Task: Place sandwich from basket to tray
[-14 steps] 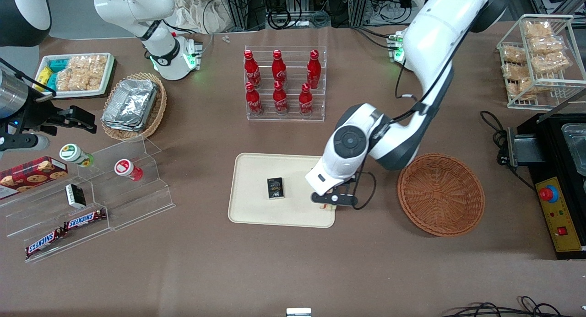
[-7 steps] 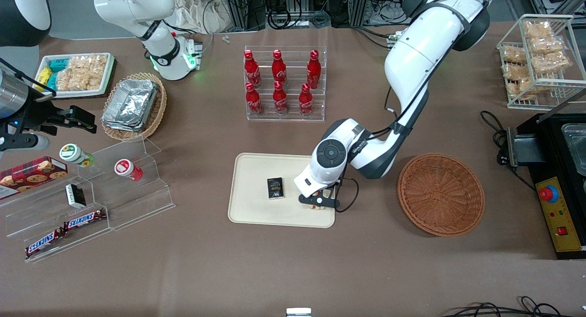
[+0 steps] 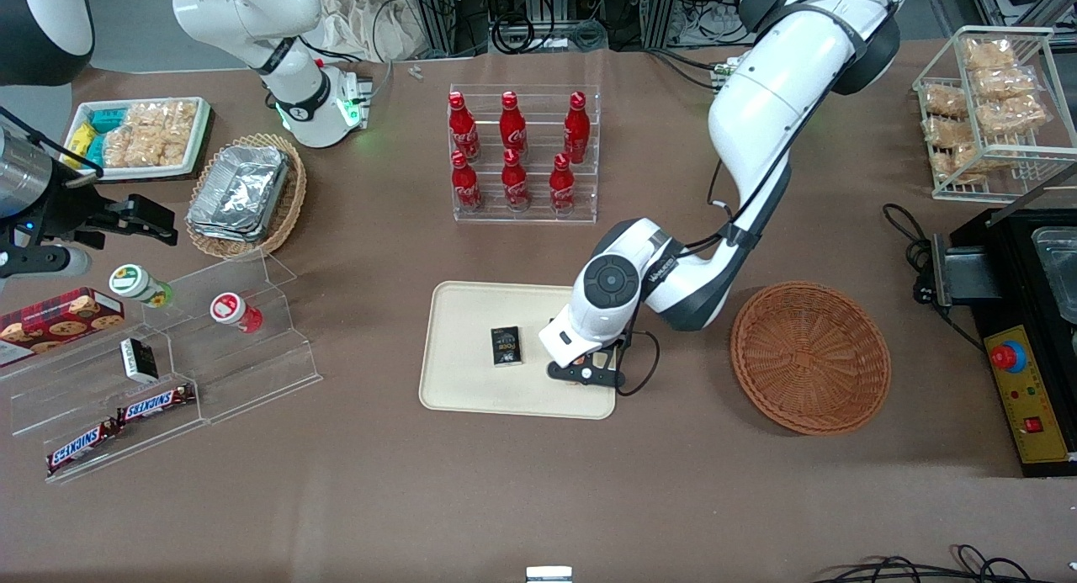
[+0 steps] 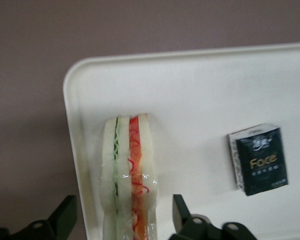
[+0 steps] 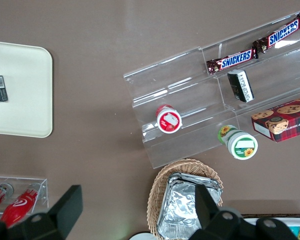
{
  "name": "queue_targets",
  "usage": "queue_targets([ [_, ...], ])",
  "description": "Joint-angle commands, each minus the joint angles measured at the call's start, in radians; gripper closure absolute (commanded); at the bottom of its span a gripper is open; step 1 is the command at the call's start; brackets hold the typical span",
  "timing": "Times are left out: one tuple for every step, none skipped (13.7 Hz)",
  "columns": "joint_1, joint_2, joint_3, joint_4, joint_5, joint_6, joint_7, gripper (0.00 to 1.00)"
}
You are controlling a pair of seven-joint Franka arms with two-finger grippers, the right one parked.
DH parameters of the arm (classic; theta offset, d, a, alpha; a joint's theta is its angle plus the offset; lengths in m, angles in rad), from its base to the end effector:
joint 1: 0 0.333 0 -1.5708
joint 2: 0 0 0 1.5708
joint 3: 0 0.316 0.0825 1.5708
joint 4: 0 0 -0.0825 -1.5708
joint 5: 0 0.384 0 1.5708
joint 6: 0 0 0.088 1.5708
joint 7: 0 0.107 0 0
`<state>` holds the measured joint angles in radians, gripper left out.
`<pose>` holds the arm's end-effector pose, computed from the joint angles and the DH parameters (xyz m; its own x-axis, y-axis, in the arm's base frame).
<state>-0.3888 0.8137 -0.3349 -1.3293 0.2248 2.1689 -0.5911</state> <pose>0.6027 -0.4418 0.2687 0.9890 -0.1444 0.0325 -0.1466 -0.9860 0.0792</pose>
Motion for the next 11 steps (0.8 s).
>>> queue_targets([
  [0.031, -0.135, 0.014, -0.011, 0.016, -0.134, -0.018, 0.00],
  [0.057, -0.181, 0.013, -0.016, 0.010, -0.190, -0.010, 0.00],
  [0.085, -0.226, 0.013, -0.017, 0.002, -0.251, -0.003, 0.00],
  [0.106, -0.272, 0.013, -0.022, 0.001, -0.318, -0.003, 0.01],
  [0.131, -0.324, 0.011, -0.051, -0.004, -0.363, -0.003, 0.01],
  [0.163, -0.388, 0.011, -0.091, -0.005, -0.366, -0.003, 0.01],
  [0.215, -0.448, 0.008, -0.138, -0.013, -0.367, -0.001, 0.01],
  [0.260, -0.503, 0.008, -0.180, -0.054, -0.363, 0.016, 0.01],
  [0.295, -0.546, 0.008, -0.194, -0.096, -0.365, 0.071, 0.01],
  [0.353, -0.573, 0.010, -0.195, -0.139, -0.377, 0.146, 0.01],
  [0.414, -0.597, 0.010, -0.206, -0.192, -0.388, 0.215, 0.01],
])
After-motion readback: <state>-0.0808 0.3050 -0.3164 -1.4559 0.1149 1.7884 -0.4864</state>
